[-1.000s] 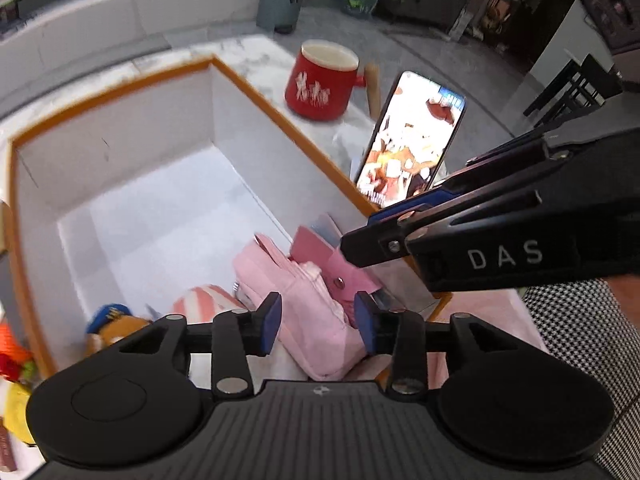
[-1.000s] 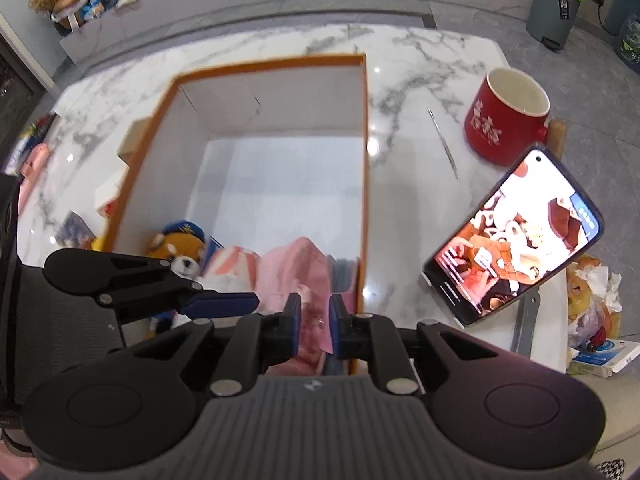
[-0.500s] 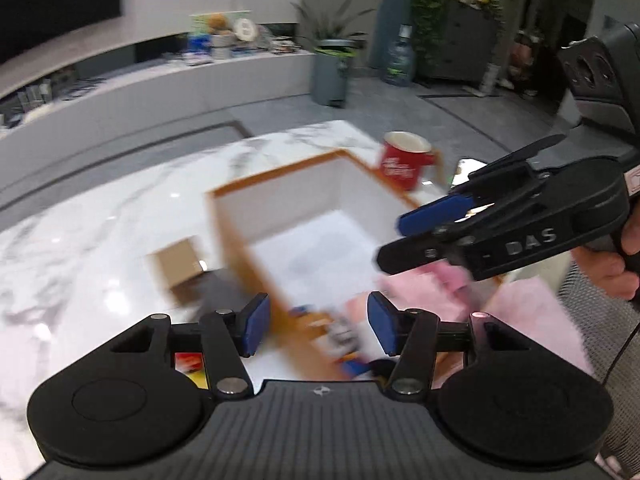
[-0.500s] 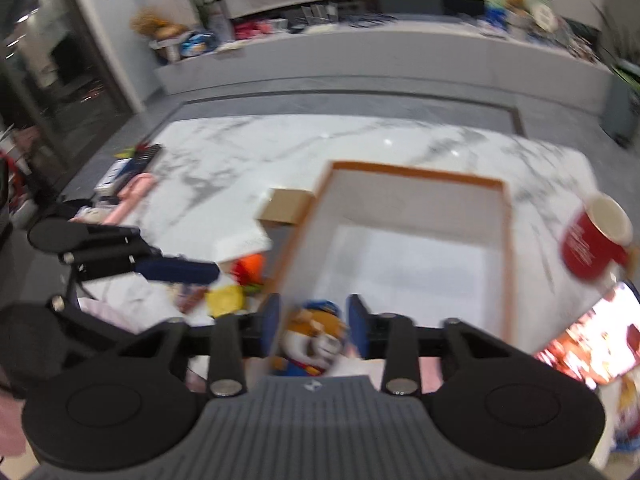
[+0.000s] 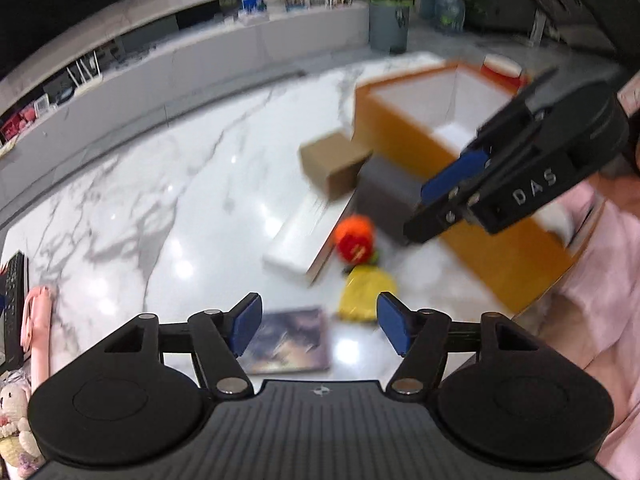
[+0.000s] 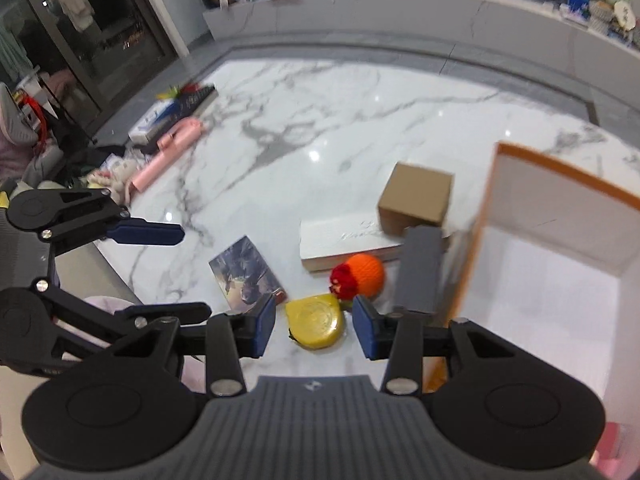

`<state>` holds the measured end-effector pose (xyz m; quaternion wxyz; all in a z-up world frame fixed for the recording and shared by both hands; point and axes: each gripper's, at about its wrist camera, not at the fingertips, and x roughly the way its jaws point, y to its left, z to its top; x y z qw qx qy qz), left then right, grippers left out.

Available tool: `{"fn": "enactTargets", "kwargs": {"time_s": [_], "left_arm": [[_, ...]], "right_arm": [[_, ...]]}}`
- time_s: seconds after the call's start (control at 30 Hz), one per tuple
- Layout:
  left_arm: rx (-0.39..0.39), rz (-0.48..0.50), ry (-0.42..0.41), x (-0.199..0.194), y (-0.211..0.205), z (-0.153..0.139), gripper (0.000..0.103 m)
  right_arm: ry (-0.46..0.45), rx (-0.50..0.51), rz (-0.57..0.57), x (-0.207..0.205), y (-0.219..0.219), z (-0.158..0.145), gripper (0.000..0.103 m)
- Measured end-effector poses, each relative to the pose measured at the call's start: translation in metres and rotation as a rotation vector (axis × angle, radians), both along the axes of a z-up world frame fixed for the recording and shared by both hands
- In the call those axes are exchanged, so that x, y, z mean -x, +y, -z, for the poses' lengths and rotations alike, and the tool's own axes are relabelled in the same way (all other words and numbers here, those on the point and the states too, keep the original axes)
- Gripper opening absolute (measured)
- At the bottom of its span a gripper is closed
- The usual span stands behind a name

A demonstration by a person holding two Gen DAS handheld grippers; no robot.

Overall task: Organize objects
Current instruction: 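Move both tools back toward the yellow tape measure and crocheted ball, then grasp the yellow tape measure with left tool while right tool grasps the crocheted ball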

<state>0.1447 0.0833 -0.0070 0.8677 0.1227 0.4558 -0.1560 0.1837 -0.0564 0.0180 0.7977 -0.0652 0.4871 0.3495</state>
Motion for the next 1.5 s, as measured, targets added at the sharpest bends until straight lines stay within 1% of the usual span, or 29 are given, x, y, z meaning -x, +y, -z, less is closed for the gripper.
{"fn": "enactTargets", "kwargs": {"time_s": [0.03, 0.1, 0.27, 0.37, 0.5, 0.6, 0.67, 0.7, 0.73, 0.8, 0.87, 0.93, 1.1, 1.17, 1.27, 1.3, 1.33, 1.37, 1.4, 1.5], "left_arm": [[-0.007, 0.003, 0.019, -0.003, 0.006, 0.006, 0.078], [-0.003, 0.017, 0.044, -0.007, 0.014, 0.015, 0.083], [-0.010, 0.113, 0.066, -0.011, 0.009, 0.035, 0.083], [0.023, 0.158, 0.069, -0.018, -0.001, 0.046, 0.083], [0.070, 0.203, 0.084, -0.028, -0.014, 0.056, 0.083], [0.095, 0.210, 0.105, -0.038, -0.018, 0.064, 0.083], [0.105, 0.204, 0.121, -0.043, -0.019, 0.070, 0.083], [0.109, 0.203, 0.129, -0.044, -0.020, 0.072, 0.083], [0.111, 0.203, 0.135, -0.045, -0.020, 0.074, 0.083], [0.110, 0.196, 0.148, -0.046, -0.021, 0.078, 0.083], [0.105, 0.194, 0.162, -0.047, -0.022, 0.080, 0.080], [0.100, 0.194, 0.174, -0.047, -0.023, 0.082, 0.079], [0.085, 0.168, 0.193, -0.045, -0.027, 0.087, 0.075], [0.093, 0.153, 0.197, -0.044, -0.027, 0.087, 0.075], [0.095, 0.142, 0.198, -0.042, -0.029, 0.087, 0.072], [0.091, 0.131, 0.210, -0.042, -0.029, 0.088, 0.066], [0.090, 0.127, 0.215, -0.041, -0.030, 0.089, 0.064], [0.087, 0.125, 0.214, -0.040, -0.030, 0.090, 0.064], [0.090, 0.124, 0.214, -0.039, -0.030, 0.091, 0.060], [0.076, 0.123, 0.205, -0.034, -0.033, 0.089, 0.060]], "right_arm": [[0.005, 0.020, -0.005, -0.004, 0.008, 0.008, 0.045], [0.004, 0.061, -0.018, -0.010, 0.021, 0.020, 0.045], [0.002, 0.162, -0.073, -0.025, 0.045, 0.045, 0.045], [-0.027, 0.230, -0.099, -0.034, 0.054, 0.055, 0.045], [-0.031, 0.299, -0.141, -0.046, 0.066, 0.065, 0.045], [-0.044, 0.350, -0.172, -0.051, 0.073, 0.071, 0.045], [-0.030, 0.353, -0.192, -0.055, 0.077, 0.074, 0.045], [-0.028, 0.360, -0.195, -0.057, 0.078, 0.076, 0.047], [-0.036, 0.365, -0.204, -0.057, 0.080, 0.077, 0.051], [-0.027, 0.371, -0.216, -0.059, 0.083, 0.080, 0.053], [-0.029, 0.386, -0.211, -0.060, 0.085, 0.084, 0.053], [-0.030, 0.403, -0.212, -0.061, 0.087, 0.087, 0.051], [-0.022, 0.368, -0.201, -0.059, 0.084, 0.081, 0.050], [-0.037, 0.347, -0.212, -0.054, 0.082, 0.070, 0.050], [-0.048, 0.308, -0.217, -0.048, 0.078, 0.051, 0.049], [-0.058, 0.308, -0.207, -0.048, 0.075, 0.046, 0.049], [-0.070, 0.302, -0.200, -0.047, 0.071, 0.039, 0.050], [-0.070, 0.291, -0.195, -0.048, 0.067, 0.034, 0.049], [-0.065, 0.277, -0.184, -0.048, 0.062, 0.029, 0.049], [-0.053, 0.228, -0.153, -0.048, 0.045, 0.011, 0.049]]}}
